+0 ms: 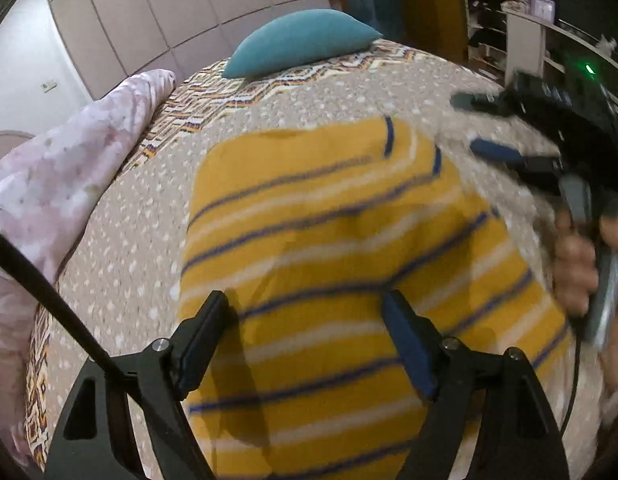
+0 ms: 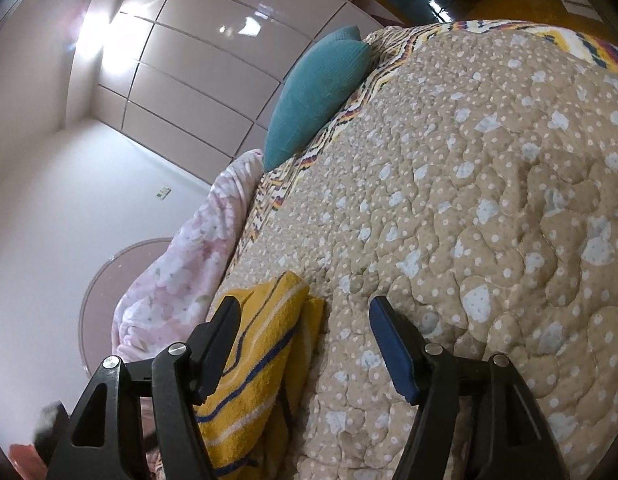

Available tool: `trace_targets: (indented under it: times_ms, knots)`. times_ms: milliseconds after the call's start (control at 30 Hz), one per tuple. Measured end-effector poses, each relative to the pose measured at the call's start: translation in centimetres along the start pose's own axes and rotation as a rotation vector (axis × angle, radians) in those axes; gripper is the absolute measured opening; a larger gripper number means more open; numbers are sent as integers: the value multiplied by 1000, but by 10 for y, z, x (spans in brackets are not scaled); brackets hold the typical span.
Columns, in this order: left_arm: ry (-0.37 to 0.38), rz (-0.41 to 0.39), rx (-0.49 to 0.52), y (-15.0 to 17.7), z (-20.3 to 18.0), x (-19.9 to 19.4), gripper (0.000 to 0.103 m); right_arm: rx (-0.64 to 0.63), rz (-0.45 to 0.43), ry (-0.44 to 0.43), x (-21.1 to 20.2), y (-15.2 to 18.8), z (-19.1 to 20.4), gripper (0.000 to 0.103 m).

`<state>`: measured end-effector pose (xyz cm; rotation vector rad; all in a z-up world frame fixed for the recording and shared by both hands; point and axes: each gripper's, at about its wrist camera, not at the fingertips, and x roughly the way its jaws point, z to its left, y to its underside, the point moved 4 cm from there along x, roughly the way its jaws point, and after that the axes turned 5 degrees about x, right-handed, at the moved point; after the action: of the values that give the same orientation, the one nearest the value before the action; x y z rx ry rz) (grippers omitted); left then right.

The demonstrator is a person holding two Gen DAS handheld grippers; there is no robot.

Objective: Fold small clothes

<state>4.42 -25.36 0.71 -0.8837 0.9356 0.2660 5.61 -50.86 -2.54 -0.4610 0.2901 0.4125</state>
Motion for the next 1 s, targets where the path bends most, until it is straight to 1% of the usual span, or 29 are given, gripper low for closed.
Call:
trace_targets:
  times_ms: [67, 133, 167, 200, 233, 300, 333, 400, 467, 533, 567, 600, 633, 667, 700, 800, 833, 867, 933, 967, 1000]
  knots:
    - [-5, 2, 13, 16, 3, -7, 79, 11, -12, 2, -6, 2, -1, 71]
    - [-8, 3, 2, 30, 11, -14, 79, 7, -29, 45, -15, 6, 1, 71]
    - [7, 7, -21, 35, 16, -19, 79, -3, -29, 88, -22, 11, 5, 71]
    - [38, 4, -56, 40, 21, -26, 78, -13, -21, 104, -29, 17, 9, 71]
    - [81, -9, -98, 46, 27, -35, 78, -22, -12, 90, -36, 23, 14, 74]
    - [123, -42, -141, 52, 35, -49, 78, -43, 22, 19, -55, 46, 26, 74]
    - [135, -63, -149, 55, 36, -55, 78, -60, 49, 4, -63, 61, 31, 74]
    - [139, -86, -129, 59, 32, -62, 78, -81, 80, 10, -73, 85, 36, 73]
    - [143, -86, -89, 61, 21, -65, 78, -88, 99, 26, -78, 102, 38, 62]
    - [160, -107, -68, 65, 11, -73, 78, -102, 131, 40, -76, 116, 41, 39]
    - [167, -116, -61, 67, 8, -76, 78, -113, 153, 49, -74, 122, 44, 35]
    - [172, -122, -55, 68, 6, -80, 78, -126, 178, 70, -69, 129, 47, 28]
    - [173, -130, -51, 71, 7, -83, 78, -134, 198, 82, -66, 132, 50, 18]
    - [169, -134, -51, 72, 8, -85, 78, -133, 218, 75, -64, 135, 55, 15]
    - [162, -137, -51, 74, 10, -86, 78, -128, 230, 47, -66, 139, 60, 13]
    - [138, -140, -58, 73, 22, -88, 78, -93, 245, -88, -71, 135, 84, 8]
    - [136, -136, -64, 73, 24, -88, 78, -95, 243, -103, -72, 134, 90, 8]
    - [138, -132, -74, 73, 28, -88, 78, -119, 232, -95, -73, 133, 96, 8]
    - [140, -129, -91, 73, 33, -87, 78, -157, 210, -49, -72, 132, 100, 8]
    - [140, -127, -99, 75, 35, -87, 78, -165, 200, -20, -74, 131, 97, 7]
    - [139, -125, -102, 76, 37, -86, 78, -182, 178, 44, -75, 131, 90, 7]
